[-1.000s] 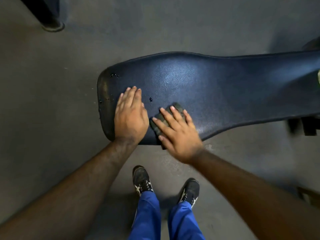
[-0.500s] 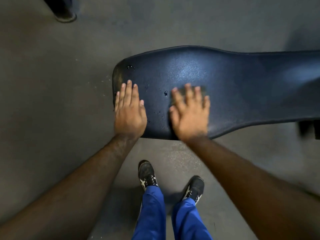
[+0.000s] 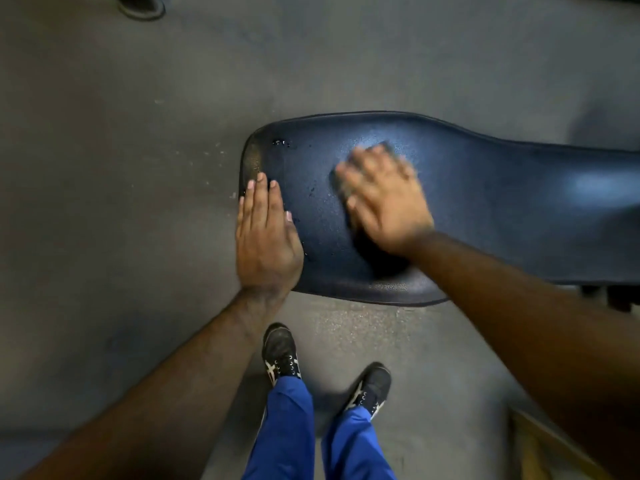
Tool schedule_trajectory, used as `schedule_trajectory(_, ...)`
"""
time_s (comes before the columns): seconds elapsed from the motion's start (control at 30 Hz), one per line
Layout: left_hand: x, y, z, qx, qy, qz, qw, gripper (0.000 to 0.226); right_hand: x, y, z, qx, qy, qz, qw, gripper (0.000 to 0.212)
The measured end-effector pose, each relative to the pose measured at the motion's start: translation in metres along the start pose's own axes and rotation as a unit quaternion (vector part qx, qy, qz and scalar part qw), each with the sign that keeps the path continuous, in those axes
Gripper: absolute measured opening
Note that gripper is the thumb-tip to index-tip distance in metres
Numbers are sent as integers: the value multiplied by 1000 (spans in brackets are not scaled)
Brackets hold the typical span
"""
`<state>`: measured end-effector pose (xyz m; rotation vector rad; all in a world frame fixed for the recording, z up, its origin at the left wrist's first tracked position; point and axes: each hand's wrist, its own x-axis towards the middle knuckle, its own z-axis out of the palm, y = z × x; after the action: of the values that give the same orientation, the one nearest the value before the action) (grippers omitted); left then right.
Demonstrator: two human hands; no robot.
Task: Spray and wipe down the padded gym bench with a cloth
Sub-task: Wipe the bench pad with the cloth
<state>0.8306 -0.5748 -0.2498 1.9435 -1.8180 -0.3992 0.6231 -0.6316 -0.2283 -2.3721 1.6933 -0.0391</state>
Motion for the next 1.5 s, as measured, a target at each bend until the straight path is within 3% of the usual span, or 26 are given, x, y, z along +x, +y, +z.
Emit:
schedule_trajectory(0.03, 0, 0, 1, 6, 0, -1, 1000, 52, 14, -4, 1, 15, 16, 128, 992, 58)
schedule_trajectory(0.07, 0, -1, 2, 11, -2, -2, 1000, 52, 22, -20, 3, 19, 21, 191, 981, 59)
schedule_trajectory(0.1, -1, -1, 1, 14, -2, -1, 1000, 52, 23, -41, 5, 19, 16, 155, 988, 59)
schedule_trajectory(0.2, 0, 1, 0, 21, -1, -3, 1000, 52, 19, -44, 4, 16, -52, -136, 989, 54)
schedule_trajectory(0.23, 0, 1, 0, 24, -1, -7, 1000, 53, 32, -29, 0, 13, -38, -136, 990, 53)
schedule_trajectory(0.33, 0, 2, 1, 38, 4, -17, 999, 54, 77, -28, -3, 44, 18, 135, 990, 56)
schedule_trajectory(0.37, -1, 2, 1, 39, 5, -17, 999, 54, 83, -45, -1, 42, 13, 130, 990, 56)
schedule_trajectory(0.47, -1, 2, 1, 37, 11, -21, 999, 55, 85, -57, 3, 26, -40, -144, 988, 52)
schedule_trajectory(0.5, -1, 2, 1, 39, 11, -23, 999, 55, 96, -46, -1, 26, -45, -165, 985, 51)
schedule_trajectory(0.6, -2, 2, 2, 41, 17, -31, 999, 53, 120, -49, -4, 42, -13, 37, 998, 48)
schedule_trajectory(0.63, -2, 2, 2, 37, 17, -35, 999, 53, 119, -64, -1, 36, -14, 44, 998, 48)
schedule_trajectory(0.73, -3, 5, 1, 37, 20, -54, 998, 54, 108, -74, 1, 41, -64, -170, 983, 50)
schedule_trajectory(0.77, -4, 5, 1, 39, 23, -59, 997, 54, 115, -63, -4, 40, -70, -190, 978, 50)
schedule_trajectory(0.87, -5, 4, 4, 30, 37, -72, 996, 52, 135, -57, -5, 47, -41, -18, 998, 47)
schedule_trajectory(0.9, -5, 3, 4, 25, 43, -71, 996, 52, 130, -67, -1, 42, -34, -10, 998, 47)
schedule_trajectory(1.0, -4, 2, 5, 5, 57, -69, 996, 50, 101, -67, 3, 41, -61, -214, 974, 49)
schedule_trajectory(1.03, -5, 2, 4, 2, 57, -70, 996, 50, 102, -56, -1, 40, -69, -239, 968, 50)
schedule_trajectory(1.13, -3, 2, 6, -7, 68, -67, 995, 50, 114, -56, -3, 54, -33, -52, 997, 51)
schedule_trajectory(1.17, -4, 1, 7, -13, 73, -68, 995, 50, 108, -69, 0, 45, -25, -32, 998, 50)
schedule_trajectory(1.27, -6, 2, 5, -36, 87, -80, 992, 51, 75, -69, 10, 50, -48, -221, 973, 50)
schedule_trajectory(1.3, -8, 2, 5, -38, 88, -85, 992, 51, 76, -55, 5, 58, -58, -243, 967, 52)
schedule_trajectory(1.43, -8, 4, 1, -47, 79, -86, 992, 49, 75, -57, 7, 44, 7, -8, 999, 54)
schedule_trajectory(1.5, -9, 3, -8, -67, 65, -80, 992, 49, 48, -77, 13, 48, -8, -101, 994, 53)
